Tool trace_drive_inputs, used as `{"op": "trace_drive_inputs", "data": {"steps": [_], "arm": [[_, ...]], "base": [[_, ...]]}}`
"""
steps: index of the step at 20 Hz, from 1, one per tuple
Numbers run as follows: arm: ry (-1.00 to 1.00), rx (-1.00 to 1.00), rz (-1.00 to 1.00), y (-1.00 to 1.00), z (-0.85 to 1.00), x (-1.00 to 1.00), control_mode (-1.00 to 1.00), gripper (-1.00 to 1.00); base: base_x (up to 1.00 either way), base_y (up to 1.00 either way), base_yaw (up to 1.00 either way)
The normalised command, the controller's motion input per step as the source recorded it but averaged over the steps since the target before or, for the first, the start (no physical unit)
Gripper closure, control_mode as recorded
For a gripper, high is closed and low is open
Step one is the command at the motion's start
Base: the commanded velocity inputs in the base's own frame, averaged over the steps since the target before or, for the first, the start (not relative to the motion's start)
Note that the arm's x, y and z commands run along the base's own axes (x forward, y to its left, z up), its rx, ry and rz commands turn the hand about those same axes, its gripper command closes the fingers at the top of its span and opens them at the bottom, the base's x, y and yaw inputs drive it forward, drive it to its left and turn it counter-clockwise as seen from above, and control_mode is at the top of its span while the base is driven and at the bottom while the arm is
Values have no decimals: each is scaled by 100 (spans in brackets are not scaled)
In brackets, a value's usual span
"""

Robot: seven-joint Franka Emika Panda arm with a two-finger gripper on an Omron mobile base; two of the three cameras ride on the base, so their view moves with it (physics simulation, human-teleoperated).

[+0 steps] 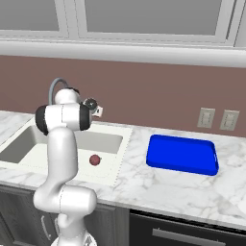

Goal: Pick up all produce items and place them in the sink. Turn on the sink faucet to wash them. Then turn the sink off and put them in the tray.

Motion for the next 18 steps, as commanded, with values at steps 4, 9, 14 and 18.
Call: {"op": "trace_drive_inputs", "data": {"steps": [4,9,14,18], "arm": [[-11,0,0,-9,-5,0,-100,100],[-9,0,0,0,-1,-1,-100,100],[-8,0,0,1,0,0,-100,100],[-6,0,2,16,0,1,-100,100]], "base": [[0,0,0],[0,0,0],[0,0,0],[0,0,0]]}}
